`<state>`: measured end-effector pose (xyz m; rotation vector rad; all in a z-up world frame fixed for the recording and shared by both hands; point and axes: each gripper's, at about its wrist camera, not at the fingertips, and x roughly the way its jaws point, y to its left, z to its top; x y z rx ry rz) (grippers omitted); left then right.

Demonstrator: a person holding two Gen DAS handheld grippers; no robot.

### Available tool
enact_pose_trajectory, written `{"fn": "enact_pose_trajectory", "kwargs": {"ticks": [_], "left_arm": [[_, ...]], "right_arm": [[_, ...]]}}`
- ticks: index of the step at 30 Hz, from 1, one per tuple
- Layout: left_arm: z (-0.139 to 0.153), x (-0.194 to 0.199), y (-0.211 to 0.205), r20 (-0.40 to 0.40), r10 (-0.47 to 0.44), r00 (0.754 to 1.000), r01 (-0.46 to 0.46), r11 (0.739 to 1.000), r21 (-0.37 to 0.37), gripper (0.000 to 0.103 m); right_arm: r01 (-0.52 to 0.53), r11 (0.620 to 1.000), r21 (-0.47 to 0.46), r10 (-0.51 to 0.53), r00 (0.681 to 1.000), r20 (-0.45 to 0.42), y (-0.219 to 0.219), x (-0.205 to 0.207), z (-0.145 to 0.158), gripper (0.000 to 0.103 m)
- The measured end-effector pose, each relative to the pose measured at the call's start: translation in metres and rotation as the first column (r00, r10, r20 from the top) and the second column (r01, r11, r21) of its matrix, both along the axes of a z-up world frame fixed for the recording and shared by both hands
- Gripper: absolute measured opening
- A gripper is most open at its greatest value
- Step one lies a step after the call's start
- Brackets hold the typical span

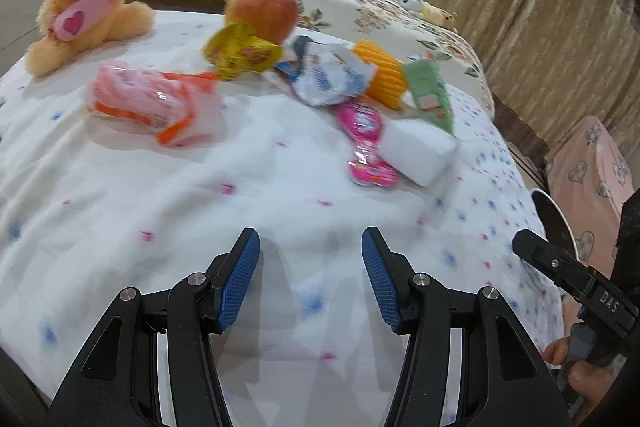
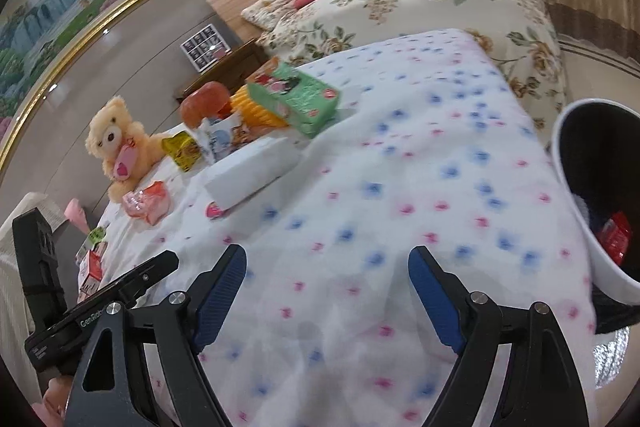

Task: Collect trash
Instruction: 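Move both open tools back over the remaining trash on the bed, then grasp the pink-orange plastic bag with the left tool while the right tool grasps the white foam block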

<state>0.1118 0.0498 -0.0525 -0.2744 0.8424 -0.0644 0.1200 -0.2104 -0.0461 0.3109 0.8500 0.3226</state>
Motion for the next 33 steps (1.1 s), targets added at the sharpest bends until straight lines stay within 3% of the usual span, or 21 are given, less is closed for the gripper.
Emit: {"fn": "enact_pose_trajectory", "kwargs": {"ticks": [15,20,23,28,31,33], "left_arm": [[0.003,0.023,0.063,-0.006,0.128,0.992,-0.127,0.991,0.032,0.054],[0.004,0.035,0.081,-0.02,0.167,0.986,-0.167,0.986,-0.003,0.054],[0.003,0.046,0.082,-0.025,0.183,0.983,-0.183,0.983,0.007,0.065],[-0.001,0.063,0.08,-0.046,0.203,0.978,-0.202,0.979,0.027,0.066],[-0.003,0.071,0.08,-0.053,0.213,0.976,-0.211,0.977,0.041,0.065],[-0.005,0.073,0.079,-0.049,0.206,0.977,-0.204,0.978,0.053,0.053]], "right_arm": [[-0.097,0.995,0.008,0.097,0.995,0.006,0.052,0.026,0.002,0.085],[-0.108,0.994,0.018,0.108,0.994,-0.002,0.064,0.038,0.001,0.085],[-0.11,0.994,0.021,0.11,0.994,-0.011,0.07,0.044,-0.001,0.085],[-0.093,0.995,0.032,0.094,0.995,-0.029,0.077,0.054,-0.004,0.085],[-0.082,0.996,0.039,0.083,0.996,-0.04,0.078,0.062,-0.005,0.085],[-0.076,0.997,0.033,0.077,0.996,-0.04,0.08,0.065,-0.006,0.081]]}}
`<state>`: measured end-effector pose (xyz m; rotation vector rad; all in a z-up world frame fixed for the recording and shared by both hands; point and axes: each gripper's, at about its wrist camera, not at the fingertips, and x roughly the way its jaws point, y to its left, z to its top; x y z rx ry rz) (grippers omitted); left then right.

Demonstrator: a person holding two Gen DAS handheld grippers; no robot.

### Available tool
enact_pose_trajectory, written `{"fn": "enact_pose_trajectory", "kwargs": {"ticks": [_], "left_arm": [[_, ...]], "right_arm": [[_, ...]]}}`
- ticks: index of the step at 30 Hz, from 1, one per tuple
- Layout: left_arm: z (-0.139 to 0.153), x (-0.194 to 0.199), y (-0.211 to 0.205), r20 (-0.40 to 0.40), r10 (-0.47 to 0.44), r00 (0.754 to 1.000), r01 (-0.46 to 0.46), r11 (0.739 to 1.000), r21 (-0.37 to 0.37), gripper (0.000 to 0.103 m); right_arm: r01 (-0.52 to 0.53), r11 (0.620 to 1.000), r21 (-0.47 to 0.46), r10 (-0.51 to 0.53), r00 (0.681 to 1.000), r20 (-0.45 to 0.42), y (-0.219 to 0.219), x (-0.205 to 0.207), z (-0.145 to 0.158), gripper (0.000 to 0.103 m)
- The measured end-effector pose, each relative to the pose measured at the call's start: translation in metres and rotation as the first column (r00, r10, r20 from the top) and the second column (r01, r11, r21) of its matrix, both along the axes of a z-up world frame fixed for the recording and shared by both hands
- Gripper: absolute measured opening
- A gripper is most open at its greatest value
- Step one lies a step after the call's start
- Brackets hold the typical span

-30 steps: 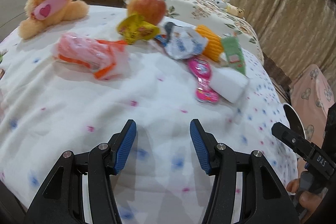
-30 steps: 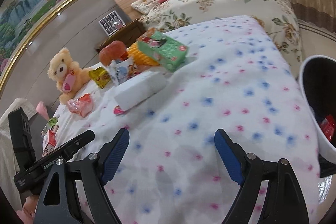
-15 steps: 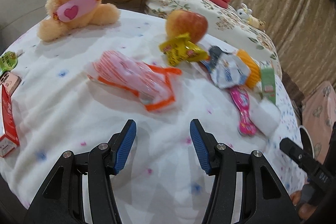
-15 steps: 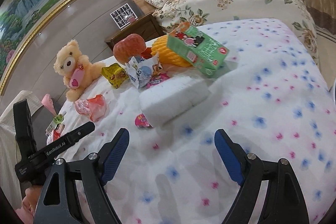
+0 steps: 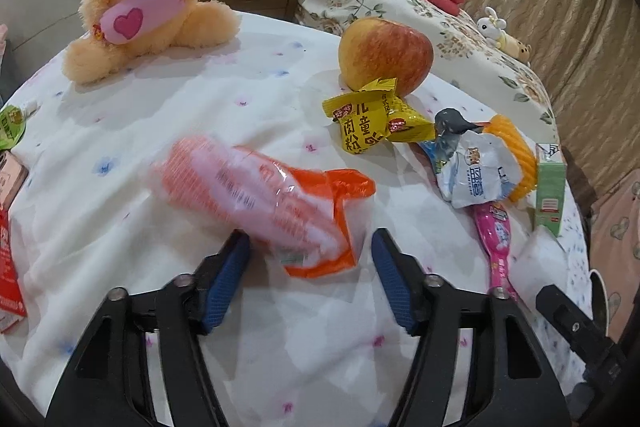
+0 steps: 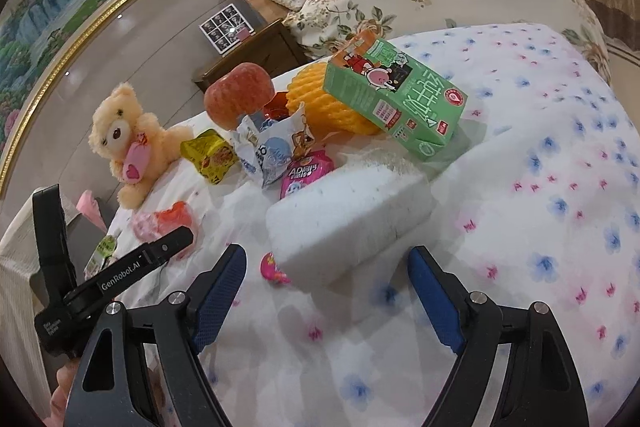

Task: Collect trash
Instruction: 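Grasp the pink-orange plastic bag with the left tool while the right tool grasps the white foam block, then carry the pink-orange bag and white foam block over the black bin with both tools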

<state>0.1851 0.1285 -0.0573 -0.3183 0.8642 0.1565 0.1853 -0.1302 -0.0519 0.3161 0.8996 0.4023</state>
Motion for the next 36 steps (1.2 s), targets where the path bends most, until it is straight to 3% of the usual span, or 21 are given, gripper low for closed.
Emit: {"fn": "enact_pose_trajectory", "kwargs": {"ticks": [1,3,6,20,36], "left_arm": [[0.0,0.0,-0.001,0.0,-0.008,1.0,0.008,1.0,0.004,0.047],[0.0,0.001,-0.003,0.009,-0.023,1.0,0.023,1.0,0.006,0.04],[0.001,0.0,-0.004,0.021,-0.039,0.999,0.039,0.999,0.002,0.035],[0.011,-0.029,-0.034,0.051,-0.12,0.991,0.12,0.993,-0.009,0.032],[0.029,-0.057,-0.119,0.084,-0.299,0.951,0.3,0.954,0.003,0.032]], "right_arm": [[0.002,1.0,-0.002,-0.002,1.0,0.005,0.001,0.001,0.0,0.077],[0.002,1.0,-0.013,-0.001,1.0,0.002,0.003,0.002,-0.002,0.045],[0.002,1.0,-0.004,-0.002,1.0,0.001,0.0,0.003,-0.005,0.036],[-0.014,1.0,0.004,0.014,0.999,0.037,-0.025,-0.026,0.004,0.034],[0.101,0.995,-0.003,-0.1,0.994,0.051,-0.09,-0.06,0.009,0.034]]}}
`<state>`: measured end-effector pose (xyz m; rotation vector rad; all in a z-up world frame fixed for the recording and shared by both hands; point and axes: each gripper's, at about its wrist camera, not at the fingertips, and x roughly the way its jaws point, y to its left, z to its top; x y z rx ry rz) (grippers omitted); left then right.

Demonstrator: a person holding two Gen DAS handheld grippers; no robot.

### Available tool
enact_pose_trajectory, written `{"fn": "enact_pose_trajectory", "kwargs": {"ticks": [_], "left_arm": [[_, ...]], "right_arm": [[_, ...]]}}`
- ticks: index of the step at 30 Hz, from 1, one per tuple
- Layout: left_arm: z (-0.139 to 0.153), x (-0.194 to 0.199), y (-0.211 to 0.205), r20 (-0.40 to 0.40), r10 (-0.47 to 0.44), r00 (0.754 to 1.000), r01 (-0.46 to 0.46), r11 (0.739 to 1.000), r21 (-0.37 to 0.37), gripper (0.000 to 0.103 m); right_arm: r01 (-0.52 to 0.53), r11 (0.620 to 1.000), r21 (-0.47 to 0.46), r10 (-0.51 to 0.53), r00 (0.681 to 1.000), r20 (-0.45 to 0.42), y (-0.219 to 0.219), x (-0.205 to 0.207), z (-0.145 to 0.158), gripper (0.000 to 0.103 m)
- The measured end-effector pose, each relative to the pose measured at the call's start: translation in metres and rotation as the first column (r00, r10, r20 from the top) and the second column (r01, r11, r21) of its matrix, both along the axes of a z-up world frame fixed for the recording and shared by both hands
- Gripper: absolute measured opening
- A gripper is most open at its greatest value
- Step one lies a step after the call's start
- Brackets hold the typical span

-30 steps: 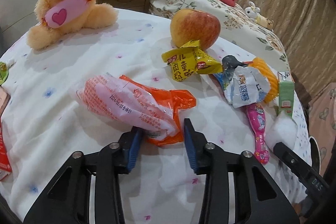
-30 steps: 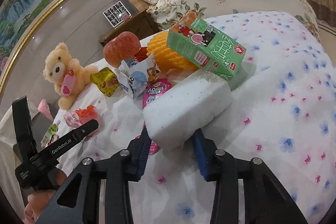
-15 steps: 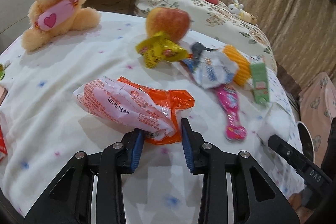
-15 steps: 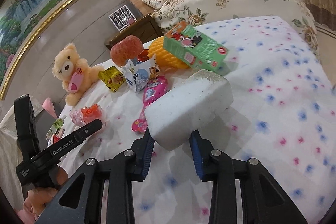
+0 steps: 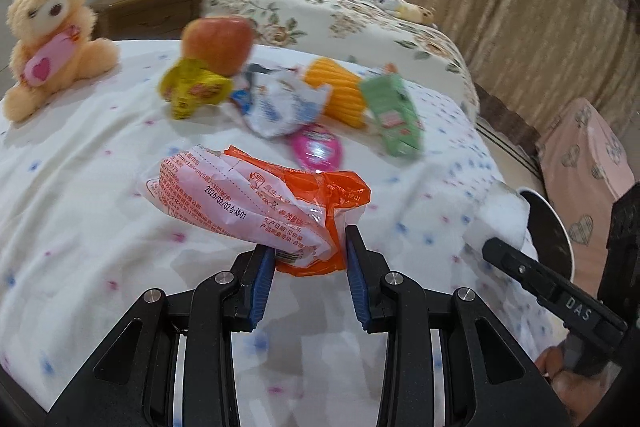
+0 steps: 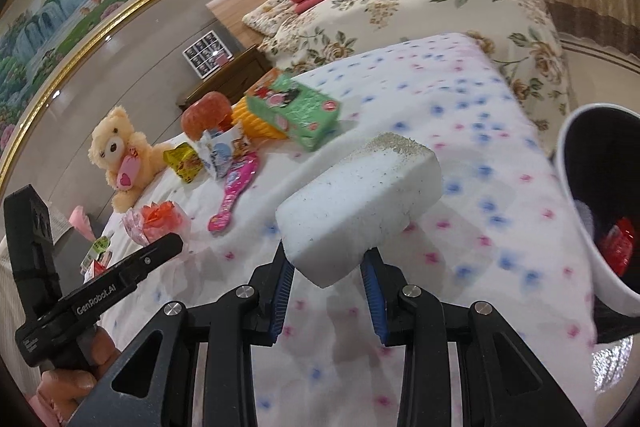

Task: Collect trash
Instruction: 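Carry the pink-orange bag and white foam block over the black bin with both tools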

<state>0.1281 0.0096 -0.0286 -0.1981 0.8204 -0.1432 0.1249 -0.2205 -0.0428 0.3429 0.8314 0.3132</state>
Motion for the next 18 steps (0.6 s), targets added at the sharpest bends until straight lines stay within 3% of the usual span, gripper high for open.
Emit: {"fn": "enact_pose_trajectory", "kwargs": {"ticks": [18], "left_arm": [[0.009,-0.008,-0.097,0.023,-0.195,0.981,0.193,0.98,0.041,0.032]], "right_arm": [[0.153,0.988,0.01,-0.153,0.988,0.012,-0.084,-0.033,0.003,0.034]]}}
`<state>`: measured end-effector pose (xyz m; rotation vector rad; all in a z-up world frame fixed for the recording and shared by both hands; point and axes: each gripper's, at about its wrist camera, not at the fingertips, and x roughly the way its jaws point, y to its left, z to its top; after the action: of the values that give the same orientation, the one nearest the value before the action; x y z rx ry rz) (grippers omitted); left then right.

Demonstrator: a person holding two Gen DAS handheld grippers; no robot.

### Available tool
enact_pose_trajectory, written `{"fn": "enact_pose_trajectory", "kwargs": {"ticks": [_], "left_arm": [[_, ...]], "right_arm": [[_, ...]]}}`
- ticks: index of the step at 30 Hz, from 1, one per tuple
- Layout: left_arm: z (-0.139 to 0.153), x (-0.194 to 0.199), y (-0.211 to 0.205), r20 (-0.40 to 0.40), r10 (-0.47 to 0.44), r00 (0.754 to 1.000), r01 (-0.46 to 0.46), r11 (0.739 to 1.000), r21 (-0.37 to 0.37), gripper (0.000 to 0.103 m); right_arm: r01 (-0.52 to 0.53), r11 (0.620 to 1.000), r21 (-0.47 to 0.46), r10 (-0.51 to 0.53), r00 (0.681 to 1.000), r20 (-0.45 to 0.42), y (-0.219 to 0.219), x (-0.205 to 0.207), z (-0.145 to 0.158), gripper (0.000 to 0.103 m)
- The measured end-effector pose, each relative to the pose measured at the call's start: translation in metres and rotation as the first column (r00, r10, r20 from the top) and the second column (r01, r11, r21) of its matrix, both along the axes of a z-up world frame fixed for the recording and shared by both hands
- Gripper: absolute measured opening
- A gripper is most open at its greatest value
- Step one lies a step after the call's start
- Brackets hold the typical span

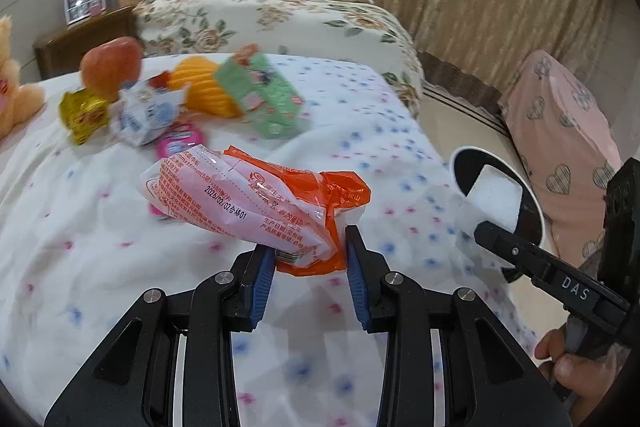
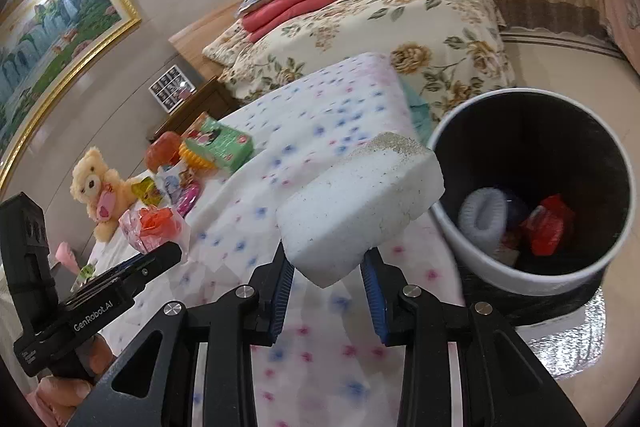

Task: Collect trash
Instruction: 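Carry the pink-orange bag and white foam block over the black bin with both tools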

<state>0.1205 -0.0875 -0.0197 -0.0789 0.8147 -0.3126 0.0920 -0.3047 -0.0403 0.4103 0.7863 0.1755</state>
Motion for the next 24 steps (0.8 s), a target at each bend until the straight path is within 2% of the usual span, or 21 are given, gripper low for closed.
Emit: {"fn": "enact_pose_trajectory", "kwargs": {"ticks": [10,24], "left_arm": [[0.002,0.0,-0.044,0.001,-0.086,0.996,0.086,0.996,0.017,0.032],[0.002,0.003,-0.092,-0.004,-0.166,0.986,0.166,0.986,0.031,0.032]], "right_arm": [[0.087,0.996,0.009,-0.087,0.996,-0.004,-0.046,-0.014,-0.002,0.034],[0.145,0.989,0.012,-0.145,0.989,-0.013,-0.086,-0.017,-0.003,0.035]]}}
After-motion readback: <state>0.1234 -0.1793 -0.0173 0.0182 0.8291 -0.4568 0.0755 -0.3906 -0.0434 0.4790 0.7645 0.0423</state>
